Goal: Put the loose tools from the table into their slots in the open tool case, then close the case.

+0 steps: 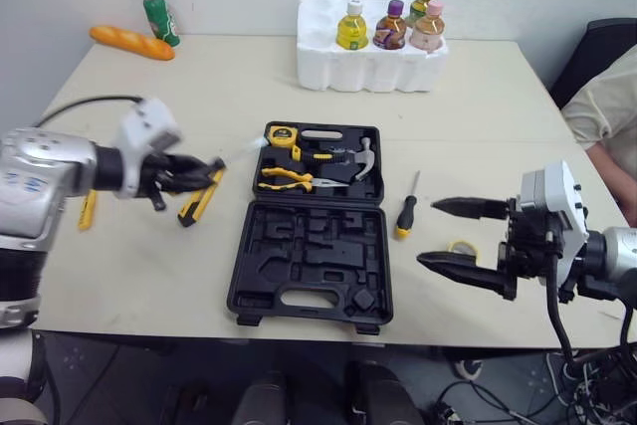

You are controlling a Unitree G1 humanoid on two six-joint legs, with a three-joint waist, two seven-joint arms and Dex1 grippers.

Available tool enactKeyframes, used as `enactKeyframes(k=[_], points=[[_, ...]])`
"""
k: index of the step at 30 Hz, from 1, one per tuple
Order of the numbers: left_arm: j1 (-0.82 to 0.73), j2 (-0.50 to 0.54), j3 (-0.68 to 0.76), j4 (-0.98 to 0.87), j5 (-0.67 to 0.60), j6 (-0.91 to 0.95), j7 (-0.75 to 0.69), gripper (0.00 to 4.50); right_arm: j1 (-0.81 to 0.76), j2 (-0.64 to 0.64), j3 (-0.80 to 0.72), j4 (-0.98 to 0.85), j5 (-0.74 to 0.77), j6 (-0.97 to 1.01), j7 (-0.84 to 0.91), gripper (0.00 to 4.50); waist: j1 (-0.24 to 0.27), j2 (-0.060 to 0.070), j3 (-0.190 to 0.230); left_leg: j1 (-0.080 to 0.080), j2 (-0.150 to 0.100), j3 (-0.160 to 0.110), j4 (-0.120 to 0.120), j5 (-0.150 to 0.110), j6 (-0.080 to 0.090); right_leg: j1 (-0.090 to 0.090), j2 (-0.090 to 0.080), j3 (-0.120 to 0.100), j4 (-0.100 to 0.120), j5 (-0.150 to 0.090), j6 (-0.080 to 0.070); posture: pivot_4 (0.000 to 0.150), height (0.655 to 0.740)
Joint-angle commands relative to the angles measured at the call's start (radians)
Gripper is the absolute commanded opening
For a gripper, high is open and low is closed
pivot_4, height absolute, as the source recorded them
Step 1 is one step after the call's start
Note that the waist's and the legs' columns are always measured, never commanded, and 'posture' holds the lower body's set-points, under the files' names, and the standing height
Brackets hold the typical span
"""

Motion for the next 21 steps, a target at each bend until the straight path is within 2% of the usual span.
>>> enactKeyframes(k=[1,10,15,21], points=[[-0.089,-0.029,-0.087,-0.052,0.029,-0.020,-0.076,1.09,0.020,-0.002,-0.050,-0.014,-0.005,-0.025,-0.005,4.50,-0.001,0.000,0.000,0.000,0.000,0.000,0.000,0.000,0.001,0.000,0.000,0.000,0.001,0.000,0.000,0.150,0.7367],[-0.271,-0.165,-0.337,0.094,0.256,-0.169,-0.151,1.09,0.118,0.039,-0.046,-0.092,-0.022,-0.042,-0.074,4.50,0.003,0.000,0.000,0.000,0.000,0.002,0.003,0.000,0.005,0.000,0.004,0.001,0.002,0.000,0.000,0.150,0.7367],[-0.322,-0.257,-0.377,0.222,0.337,-0.297,-0.165,1.09,0.155,0.052,-0.051,-0.110,-0.030,-0.045,-0.099,4.50,0.008,0.000,0.000,-0.001,0.000,0.002,0.005,-0.001,0.006,0.000,0.004,0.002,0.002,0.001,0.001,0.150,0.7367],[-0.343,-0.308,-0.382,0.316,0.385,-0.398,-0.205,1.09,0.190,0.068,-0.047,-0.135,-0.034,-0.051,-0.124,4.50,0.008,-0.001,0.000,-0.001,0.000,0.002,0.005,0.000,0.006,0.000,0.004,0.001,0.002,0.001,0.002,0.150,0.7367]])
